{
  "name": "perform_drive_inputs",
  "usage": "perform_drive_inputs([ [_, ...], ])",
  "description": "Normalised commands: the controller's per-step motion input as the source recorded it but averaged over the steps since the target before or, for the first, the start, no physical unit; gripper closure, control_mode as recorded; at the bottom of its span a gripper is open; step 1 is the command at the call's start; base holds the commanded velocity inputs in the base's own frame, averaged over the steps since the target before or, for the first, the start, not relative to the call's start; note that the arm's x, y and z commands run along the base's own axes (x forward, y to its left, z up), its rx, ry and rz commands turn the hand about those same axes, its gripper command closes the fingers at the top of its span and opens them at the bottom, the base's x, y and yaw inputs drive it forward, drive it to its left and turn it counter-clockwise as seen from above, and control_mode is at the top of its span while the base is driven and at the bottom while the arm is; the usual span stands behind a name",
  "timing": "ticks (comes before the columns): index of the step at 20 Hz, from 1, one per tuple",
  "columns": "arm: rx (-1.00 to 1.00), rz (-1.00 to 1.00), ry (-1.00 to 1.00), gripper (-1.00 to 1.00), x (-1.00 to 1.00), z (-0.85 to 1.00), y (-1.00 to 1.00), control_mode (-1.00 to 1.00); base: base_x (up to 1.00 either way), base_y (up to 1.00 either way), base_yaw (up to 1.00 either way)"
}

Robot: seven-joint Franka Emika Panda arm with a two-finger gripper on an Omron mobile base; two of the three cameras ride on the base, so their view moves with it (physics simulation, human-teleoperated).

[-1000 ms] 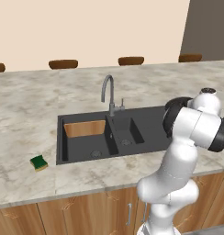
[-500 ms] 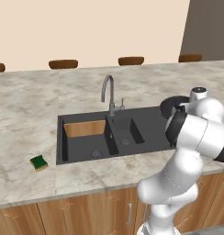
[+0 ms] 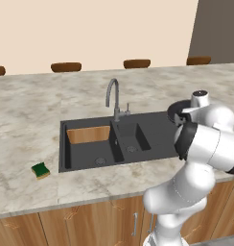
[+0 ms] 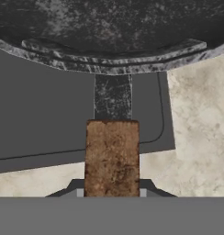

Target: Pick the pan and sponge and place them into the sink. Then turn on the water.

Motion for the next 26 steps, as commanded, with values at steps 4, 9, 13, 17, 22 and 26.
perform_drive_inputs([
  [4, 0.00, -0.14, -0.04, 1.00, 0.00, 0.13, 0.27, -1.00, 0.00, 0.00, 0.00],
  [9, 0.02, -0.12, -0.04, 1.00, -0.03, 0.11, 0.28, -1.00, 0.00, 0.00, 0.00],
  [13, 0.03, -0.12, -0.02, 1.00, -0.03, 0.07, 0.27, -1.00, 0.00, 0.00, 0.00],
  [17, 0.03, -0.12, -0.03, 1.00, -0.04, 0.08, 0.27, -1.00, 0.00, 0.00, 0.00],
  [22, 0.01, -0.10, -0.06, 1.00, -0.07, 0.10, 0.36, -1.00, 0.00, 0.00, 0.00],
  [26, 0.02, -0.10, -0.06, 1.00, -0.07, 0.05, 0.35, -1.00, 0.00, 0.00, 0.00],
])
